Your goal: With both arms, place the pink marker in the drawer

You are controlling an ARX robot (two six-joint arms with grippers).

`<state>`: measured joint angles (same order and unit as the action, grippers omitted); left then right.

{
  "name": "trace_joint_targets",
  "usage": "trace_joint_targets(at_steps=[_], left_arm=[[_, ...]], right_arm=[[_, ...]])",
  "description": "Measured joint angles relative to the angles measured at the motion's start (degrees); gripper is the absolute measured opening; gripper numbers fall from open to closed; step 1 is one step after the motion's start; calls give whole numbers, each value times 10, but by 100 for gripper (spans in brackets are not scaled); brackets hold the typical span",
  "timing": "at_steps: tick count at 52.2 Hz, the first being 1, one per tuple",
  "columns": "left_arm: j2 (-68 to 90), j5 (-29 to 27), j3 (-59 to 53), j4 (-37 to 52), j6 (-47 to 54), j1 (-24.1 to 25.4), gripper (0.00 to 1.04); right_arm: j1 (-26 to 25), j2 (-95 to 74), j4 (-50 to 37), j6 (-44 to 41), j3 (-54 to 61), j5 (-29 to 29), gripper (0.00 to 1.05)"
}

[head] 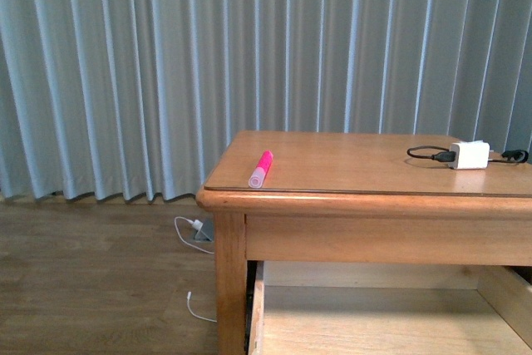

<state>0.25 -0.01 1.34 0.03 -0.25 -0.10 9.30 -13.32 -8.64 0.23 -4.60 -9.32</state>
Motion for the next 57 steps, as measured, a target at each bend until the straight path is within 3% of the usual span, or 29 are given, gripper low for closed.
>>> trace_joint_targets(at_steps=[8,13,18,25,38,45,57], left_arm=[[0,-1,0,0,0,0,99],[21,-156,0,2,-62,-52,99],[65,-210,8,5,-105,-82,99],[179,-193,77,37,-114,-111,99],[534,-80,329,160,-12,-180,99],[690,-47,440,167,12,-201,99],[890,-36,612,141,28,-223,99]], right_arm=[[0,0,0,0,0,0,96],[0,0,0,0,0,0,96],[0,0,0,0,0,0,96],[0,0,0,0,0,0,96],[0,0,0,0,0,0,96],[0,0,0,0,0,0,96],[0,0,0,0,0,0,96]])
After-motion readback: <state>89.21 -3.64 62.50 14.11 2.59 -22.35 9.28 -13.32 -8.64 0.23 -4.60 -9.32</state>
